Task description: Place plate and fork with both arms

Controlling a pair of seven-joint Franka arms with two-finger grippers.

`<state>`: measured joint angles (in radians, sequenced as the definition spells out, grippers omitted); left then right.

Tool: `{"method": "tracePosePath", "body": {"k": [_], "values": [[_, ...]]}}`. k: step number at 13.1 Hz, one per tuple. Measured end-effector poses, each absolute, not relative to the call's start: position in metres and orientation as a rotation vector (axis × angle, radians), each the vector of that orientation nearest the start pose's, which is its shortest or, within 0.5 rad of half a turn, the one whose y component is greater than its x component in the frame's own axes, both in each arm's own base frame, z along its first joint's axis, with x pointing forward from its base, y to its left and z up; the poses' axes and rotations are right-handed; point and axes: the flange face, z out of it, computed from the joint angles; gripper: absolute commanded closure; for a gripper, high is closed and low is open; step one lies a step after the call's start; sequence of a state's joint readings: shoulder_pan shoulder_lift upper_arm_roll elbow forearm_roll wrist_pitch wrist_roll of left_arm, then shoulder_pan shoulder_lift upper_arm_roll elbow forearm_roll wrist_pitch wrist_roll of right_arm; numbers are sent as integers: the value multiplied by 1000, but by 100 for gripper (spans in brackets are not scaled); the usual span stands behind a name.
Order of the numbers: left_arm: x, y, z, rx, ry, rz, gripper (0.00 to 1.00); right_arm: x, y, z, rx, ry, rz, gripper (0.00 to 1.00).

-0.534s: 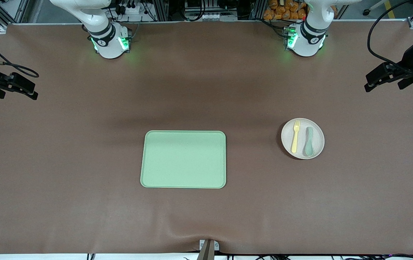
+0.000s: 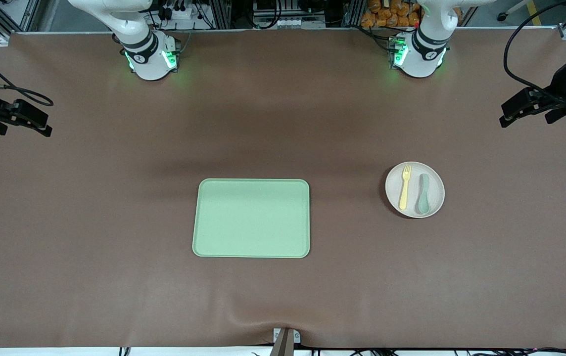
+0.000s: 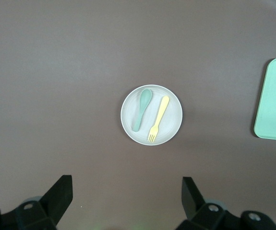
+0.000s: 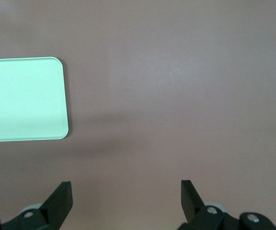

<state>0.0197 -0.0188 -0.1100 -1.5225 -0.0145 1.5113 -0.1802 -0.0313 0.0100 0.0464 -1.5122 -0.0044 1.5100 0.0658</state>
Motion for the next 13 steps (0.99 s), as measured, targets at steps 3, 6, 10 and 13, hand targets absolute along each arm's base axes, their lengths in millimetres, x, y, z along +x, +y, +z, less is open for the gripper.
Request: {"method": "tracePosePath", "body": {"k": [3,6,10,13], "values": [[541,-50,653,-3152,-144,-10,0,552,8,641,-3145,80,19,0],[543,-48,646,-3150,-151,10,0,552,8,641,-3145,80,19,0],[577,-27,580,-3163,-70,89,0,552,8,641,-3145,81,19,0],[601,4,494,-3201,3,64,0,552,8,641,-3145,81,19,0]]}}
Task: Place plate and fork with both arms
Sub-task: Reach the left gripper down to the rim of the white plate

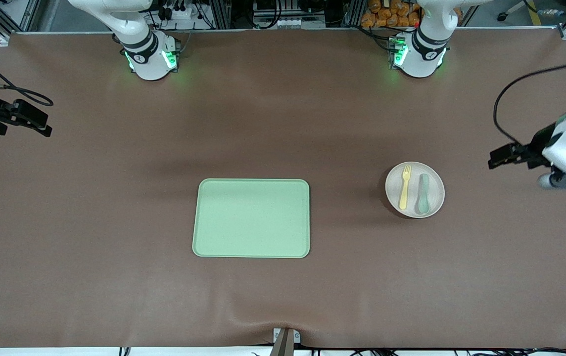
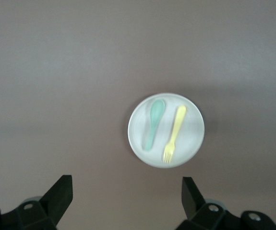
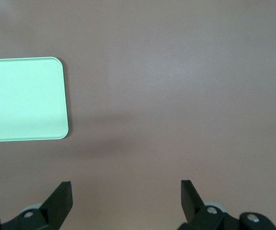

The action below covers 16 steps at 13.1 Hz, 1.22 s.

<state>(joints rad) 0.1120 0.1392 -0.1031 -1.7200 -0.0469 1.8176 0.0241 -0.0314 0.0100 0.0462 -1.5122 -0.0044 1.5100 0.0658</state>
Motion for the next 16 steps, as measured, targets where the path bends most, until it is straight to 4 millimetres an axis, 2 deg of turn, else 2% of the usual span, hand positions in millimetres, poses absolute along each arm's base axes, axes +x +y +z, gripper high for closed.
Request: {"method": "tracePosePath", "body": {"k": [1,3,6,10,14,16], "values": [[602,14,467,-3213,13,46,0,552,8,641,-3145,81,19,0],[598,21,419,-3219,24,27,0,552,8,641,-3145,81,19,0],[593,24,362,-3263,39,14,0,552,8,641,-3145,81,19,0],[593,37,307,-3368,2,54,1,552,8,641,-3145,81,19,0],[589,38,256,-3433,-10,45,19,552,8,641,-3145,81,19,0],[583,45,235,-3459,18,64,26,552,8,641,-3145,81,19,0]]}}
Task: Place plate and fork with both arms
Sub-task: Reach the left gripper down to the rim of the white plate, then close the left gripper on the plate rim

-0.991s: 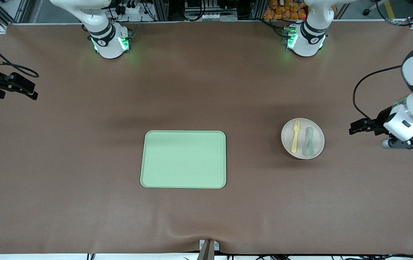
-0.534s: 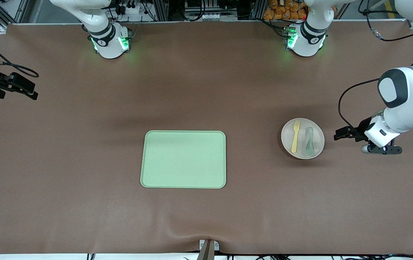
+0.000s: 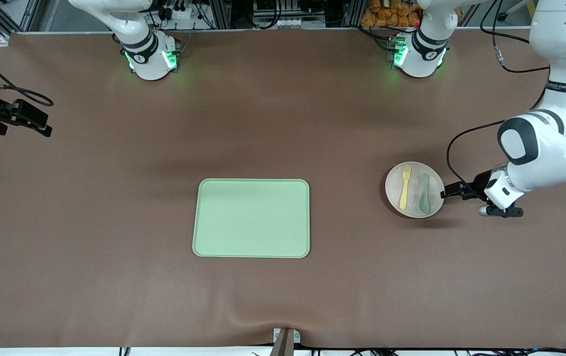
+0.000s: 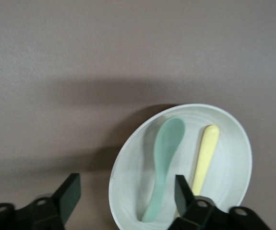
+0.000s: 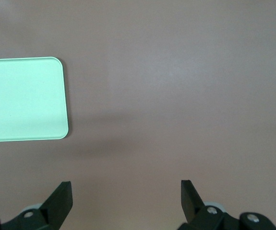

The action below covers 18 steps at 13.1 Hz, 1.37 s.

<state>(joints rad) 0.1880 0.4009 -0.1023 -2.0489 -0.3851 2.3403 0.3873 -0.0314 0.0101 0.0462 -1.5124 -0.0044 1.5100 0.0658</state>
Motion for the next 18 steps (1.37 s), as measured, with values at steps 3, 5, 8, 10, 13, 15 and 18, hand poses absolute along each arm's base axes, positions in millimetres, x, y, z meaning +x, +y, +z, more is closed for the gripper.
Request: {"method": "tracePosePath", "body": {"k": [3,5,8,10,13,15,18], "values": [[578,57,216,-3469,57,94,41,552,8,641,-3145,81,19,0],[577,57,209,-3472,62,113,46,552,8,641,-3145,81,20,0],[576,52,202,-3476,72,136,59,552,8,641,-3145,81,19,0],[574,52,197,-3478,70,151,66,552,7,641,-3145,81,20,0],[573,51,189,-3480,68,174,75,552,7,640,-3145,81,22,0],[573,51,189,-3480,69,175,84,552,8,640,-3145,81,22,0],[573,49,189,-3480,75,174,87,552,7,640,-3145,81,22,0]]}}
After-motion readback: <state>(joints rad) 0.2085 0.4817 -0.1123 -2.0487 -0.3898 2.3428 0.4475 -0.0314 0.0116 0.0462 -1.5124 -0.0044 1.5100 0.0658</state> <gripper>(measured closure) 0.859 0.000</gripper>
